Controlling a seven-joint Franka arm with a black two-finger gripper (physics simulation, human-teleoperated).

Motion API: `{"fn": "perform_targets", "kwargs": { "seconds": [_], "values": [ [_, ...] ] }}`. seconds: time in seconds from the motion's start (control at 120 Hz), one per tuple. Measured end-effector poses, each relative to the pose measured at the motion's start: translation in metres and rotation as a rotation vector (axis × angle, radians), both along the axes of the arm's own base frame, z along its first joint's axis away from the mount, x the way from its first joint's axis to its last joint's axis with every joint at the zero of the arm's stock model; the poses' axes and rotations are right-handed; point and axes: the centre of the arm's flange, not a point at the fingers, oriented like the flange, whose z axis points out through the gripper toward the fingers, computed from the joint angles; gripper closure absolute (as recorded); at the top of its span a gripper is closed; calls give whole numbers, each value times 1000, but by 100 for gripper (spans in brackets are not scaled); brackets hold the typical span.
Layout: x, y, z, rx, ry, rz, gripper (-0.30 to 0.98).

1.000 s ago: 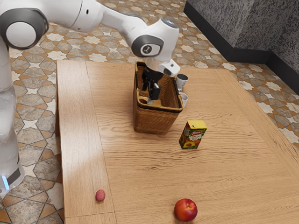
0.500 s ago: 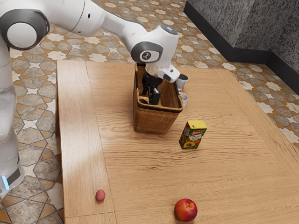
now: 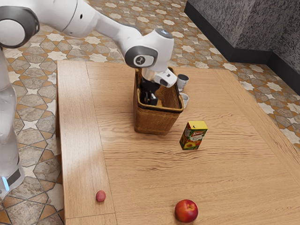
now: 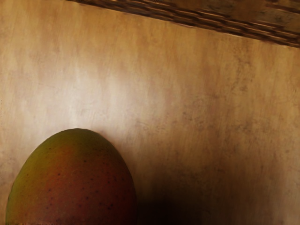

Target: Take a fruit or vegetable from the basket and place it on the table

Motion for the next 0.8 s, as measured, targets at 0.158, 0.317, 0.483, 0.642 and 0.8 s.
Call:
{"fn": "perform_targets", "kwargs": {
  "seconds": [0.158,0.317,0.483,0.642,0.8],
  "values": [
    [-1,5,3,1,-11,19,0],
    [0,9,8,-7,-22,37,0],
    [1,23,12,0,-31,61,0],
    [3,35,19,5,-46,73,0],
    [3,39,19,7,-46,71,0]
  ]
}}
